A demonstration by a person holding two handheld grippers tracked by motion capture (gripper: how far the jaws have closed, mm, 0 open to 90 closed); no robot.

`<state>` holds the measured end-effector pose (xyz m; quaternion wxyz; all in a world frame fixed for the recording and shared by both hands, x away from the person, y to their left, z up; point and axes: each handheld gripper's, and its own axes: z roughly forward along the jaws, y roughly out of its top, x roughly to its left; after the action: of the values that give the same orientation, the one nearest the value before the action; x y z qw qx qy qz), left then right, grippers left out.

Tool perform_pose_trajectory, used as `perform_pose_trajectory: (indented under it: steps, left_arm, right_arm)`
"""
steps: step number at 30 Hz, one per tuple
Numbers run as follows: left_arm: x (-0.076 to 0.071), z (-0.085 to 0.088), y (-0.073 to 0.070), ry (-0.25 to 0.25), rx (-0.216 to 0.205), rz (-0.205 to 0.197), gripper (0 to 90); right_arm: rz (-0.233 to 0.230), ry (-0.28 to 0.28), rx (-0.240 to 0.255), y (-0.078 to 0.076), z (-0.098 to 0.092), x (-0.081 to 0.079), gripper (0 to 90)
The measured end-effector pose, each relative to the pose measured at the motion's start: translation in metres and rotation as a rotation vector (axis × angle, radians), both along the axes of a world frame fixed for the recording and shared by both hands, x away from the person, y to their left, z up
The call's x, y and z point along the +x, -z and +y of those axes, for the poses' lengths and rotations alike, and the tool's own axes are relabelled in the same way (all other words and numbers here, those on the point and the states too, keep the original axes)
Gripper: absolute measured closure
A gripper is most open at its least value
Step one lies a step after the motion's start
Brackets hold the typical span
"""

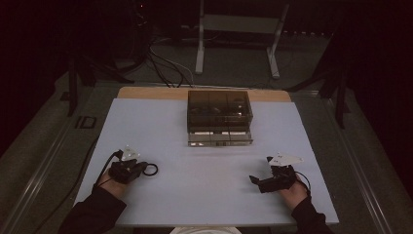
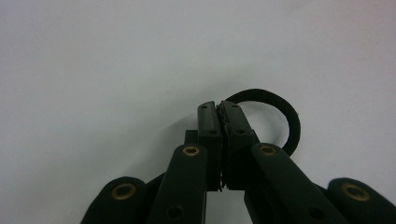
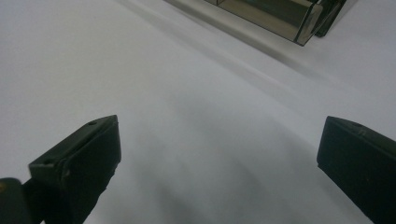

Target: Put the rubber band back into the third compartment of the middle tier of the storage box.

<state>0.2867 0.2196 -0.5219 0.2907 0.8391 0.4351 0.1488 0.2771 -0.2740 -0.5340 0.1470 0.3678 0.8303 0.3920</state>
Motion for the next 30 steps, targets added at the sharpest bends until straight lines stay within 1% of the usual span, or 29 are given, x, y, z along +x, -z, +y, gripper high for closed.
perform_pose_trajectory:
  steps: [7, 9, 11, 12, 15, 16, 21, 22, 27, 30]
  left_arm:
    - [0.000, -0.001, -0.004, 0.006, 0.000, -0.005, 90.0]
    - [0.001, -0.002, -0.006, 0.008, -0.008, -0.011, 90.0]
    - [0.001, -0.003, -0.007, 0.013, -0.003, -0.014, 90.0]
    - [0.001, -0.005, -0.009, 0.013, -0.010, -0.020, 90.0]
    - [0.002, -0.006, -0.011, 0.011, -0.009, -0.030, 90.0]
    - [0.002, -0.007, -0.013, 0.010, -0.022, -0.032, 90.0]
    - [0.004, -0.009, -0.015, 0.015, -0.018, -0.034, 90.0]
    - [0.005, -0.010, -0.016, 0.006, -0.019, -0.046, 90.0]
    - [0.007, -0.011, -0.018, 0.000, -0.018, -0.049, 90.0]
    - [0.010, -0.013, -0.021, 0.009, -0.027, -0.048, 90.0]
  right_arm:
    - [0.002, 0.003, 0.000, 0.000, 0.000, 0.000, 0.0]
    - [0.002, 0.003, 0.001, 0.000, 0.000, 0.000, 0.0]
    - [0.004, 0.005, 0.002, 0.000, 0.000, 0.000, 0.0]
    - [0.004, 0.005, 0.002, 0.000, 0.000, 0.000, 0.0]
    - [0.004, 0.005, 0.002, 0.000, 0.000, 0.000, 0.0]
    - [0.004, 0.005, 0.002, 0.000, 0.000, 0.000, 0.0]
    - [0.005, 0.005, 0.003, 0.000, 0.000, 0.000, 0.0]
    - [0.006, 0.005, 0.004, 0.000, 0.000, 0.000, 0.0]
    - [0.009, 0.005, 0.003, 0.001, 0.000, 0.001, 0.0]
    - [0.007, 0.004, 0.003, 0.000, 0.000, 0.001, 0.0]
